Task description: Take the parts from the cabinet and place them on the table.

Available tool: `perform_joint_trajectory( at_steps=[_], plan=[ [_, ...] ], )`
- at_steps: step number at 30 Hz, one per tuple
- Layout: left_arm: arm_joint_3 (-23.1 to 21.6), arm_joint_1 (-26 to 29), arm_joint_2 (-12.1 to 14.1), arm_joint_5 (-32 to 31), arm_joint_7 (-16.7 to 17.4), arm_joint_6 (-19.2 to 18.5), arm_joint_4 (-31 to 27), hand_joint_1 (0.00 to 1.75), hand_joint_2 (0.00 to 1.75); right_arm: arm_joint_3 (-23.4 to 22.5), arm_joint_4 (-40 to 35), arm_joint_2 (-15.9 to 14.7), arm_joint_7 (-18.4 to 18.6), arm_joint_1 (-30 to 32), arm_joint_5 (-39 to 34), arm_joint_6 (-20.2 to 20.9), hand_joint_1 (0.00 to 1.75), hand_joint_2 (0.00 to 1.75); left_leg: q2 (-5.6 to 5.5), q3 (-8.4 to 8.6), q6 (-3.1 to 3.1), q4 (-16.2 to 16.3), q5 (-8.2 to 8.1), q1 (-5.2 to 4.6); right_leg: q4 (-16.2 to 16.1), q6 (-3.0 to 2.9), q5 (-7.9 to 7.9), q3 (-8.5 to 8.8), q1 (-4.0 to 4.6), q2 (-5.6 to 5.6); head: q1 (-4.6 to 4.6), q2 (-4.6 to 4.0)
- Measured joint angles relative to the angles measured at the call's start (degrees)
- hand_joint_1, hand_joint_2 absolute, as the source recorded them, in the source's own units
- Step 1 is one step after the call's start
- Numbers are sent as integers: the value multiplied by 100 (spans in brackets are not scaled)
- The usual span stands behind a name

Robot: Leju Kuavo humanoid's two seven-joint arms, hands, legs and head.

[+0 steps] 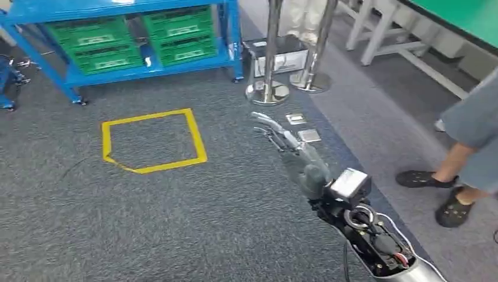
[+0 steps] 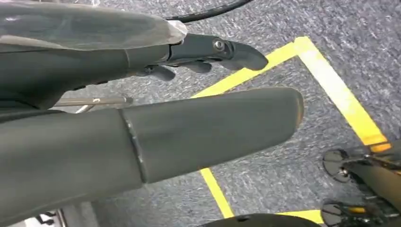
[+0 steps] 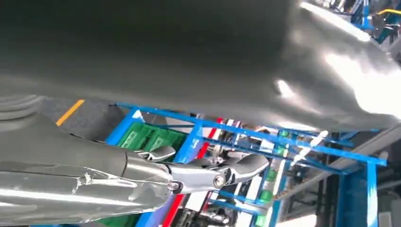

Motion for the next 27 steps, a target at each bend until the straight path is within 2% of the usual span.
perform_joint_trajectory(
  at_steps=[1,2,3,4,5,6,7,8,9,10,11,12,15,16,17,18,19,20,21,22,23,25,26,27],
  plan=[
    [0,-1,-4,-2,0,0,0,0,0,0,-2,0,0,-3,0,0,0,0,-33,37,28,-46,18,53,19,39,-51,1,-7,4,-7,0],
    [0,1,-7,-2,0,0,0,0,0,2,-2,0,0,-11,0,0,0,0,-69,54,40,-57,11,64,193,81,-167,-44,-27,186,22,0],
    [0,-1,-7,-2,-2,0,0,0,0,4,-2,0,-9,-30,0,0,0,0,-86,57,75,-57,1,71,621,107,-395,-255,-39,295,81,0],
    [0,-6,-7,-2,-2,0,0,0,0,4,0,-2,0,-25,0,0,0,0,-128,58,79,-56,-1,71,1134,129,-626,-521,-52,332,118,0],
    [0,-10,-7,-2,-2,0,0,0,0,4,2,-2,0,-11,0,2,0,0,-170,59,87,-55,-8,71,1616,149,-787,-788,-67,347,136,0],
    [0,-10,-7,-2,0,0,0,0,0,9,4,-2,4,5,0,9,0,0,-216,63,89,-54,-13,71,1925,168,-828,-985,-78,351,140,0],
    [0,-9,-7,-2,0,0,0,0,0,13,11,-4,15,13,-13,15,0,0,-277,74,86,-51,-20,74,1958,173,-725,-1064,-92,353,146,0],
    [0,-7,-7,-2,0,0,0,0,0,18,15,-4,24,10,-35,17,0,0,-335,88,77,-46,-28,82,1723,174,-497,-1005,-106,359,162,0],
    [0,-7,-7,-2,0,-4,0,0,0,22,15,-2,26,8,-61,17,0,0,-398,112,59,-38,-40,93,1255,166,-177,-828,-119,374,168,0],
    [0,-5,-9,0,0,-4,0,0,0,24,15,-4,28,8,-72,20,0,0,-458,141,35,-31,-55,105,674,158,150,-582,-134,442,184,0],
    [0,2,-9,-2,0,-4,0,0,0,26,15,-4,28,6,-81,24,0,0,-498,142,10,-27,-69,109,265,150,269,-432,-157,634,212,0],
    [0,-18,-7,-2,0,-4,0,0,0,31,22,-4,31,7,-83,24,0,0,-547,102,-29,6,-65,88,194,136,214,-414,-151,810,201,0],
    [0,1,2,0,0,-4,0,0,0,33,22,-4,35,19,-85,35,0,0,-678,60,-139,-45,2,127,204,30,240,-428,-96,695,164,0],
    [0,12,26,0,0,-5,0,0,0,35,20,-2,35,7,-85,44,0,0,-685,49,-179,-41,-2,126,143,-32,279,-399,-161,640,155,0],
    [0,17,15,0,2,-4,0,0,0,39,20,-2,39,-3,-85,50,0,0,-555,32,-191,38,-48,130,115,-58,298,-374,-168,562,140,0],
    [0,11,2,0,2,-4,0,0,0,37,20,-2,33,2,-85,50,0,0,-309,-75,-213,265,-205,92,97,-81,305,-365,-159,530,64,0],
    [0,-2,9,2,2,-4,0,0,0,37,20,-2,33,-1,-85,50,0,0,-212,-303,-227,724,-465,105,97,-108,303,-372,-143,462,-13,0],
    [0,-9,13,7,4,-4,0,0,0,37,24,-2,39,9,-85,50,0,0,-174,-573,-242,1282,-719,113,98,-118,299,-377,-124,394,-35,0],
    [0,-8,13,15,7,-4,0,0,0,37,28,-2,39,12,-85,50,0,0,-156,-776,-244,1702,-868,112,98,-124,295,-383,-112,334,-35,0],
    [0,-1,11,18,11,-4,0,0,0,39,33,-2,39,14,-85,50,0,0,-152,-860,-239,1871,-866,111,99,-128,292,-383,-102,278,-44,0],
    [0,8,11,22,13,-4,0,0,0,39,35,-2,39,14,-85,50,0,0,-149,-784,-225,1732,-741,110,99,-127,289,-379,-92,230,-46,0],
    [0,5,17,24,20,-2,0,0,0,42,35,-2,39,12,-85,50,0,0,-82,-256,-153,760,-286,94,99,-121,273,-358,-77,140,-50,0],
    [0,-1,22,22,20,0,0,0,0,42,35,-2,39,9,-85,50,0,0,44,29,-103,263,-127,66,99,-110,259,-340,-70,100,-52,0],
    [0,-15,35,24,20,2,0,0,0,42,35,-2,37,9,-85,50,0,0,219,174,-53,-48,-122,-1,123,-70,226,-342,-11,67,-59,0]
  ],
)
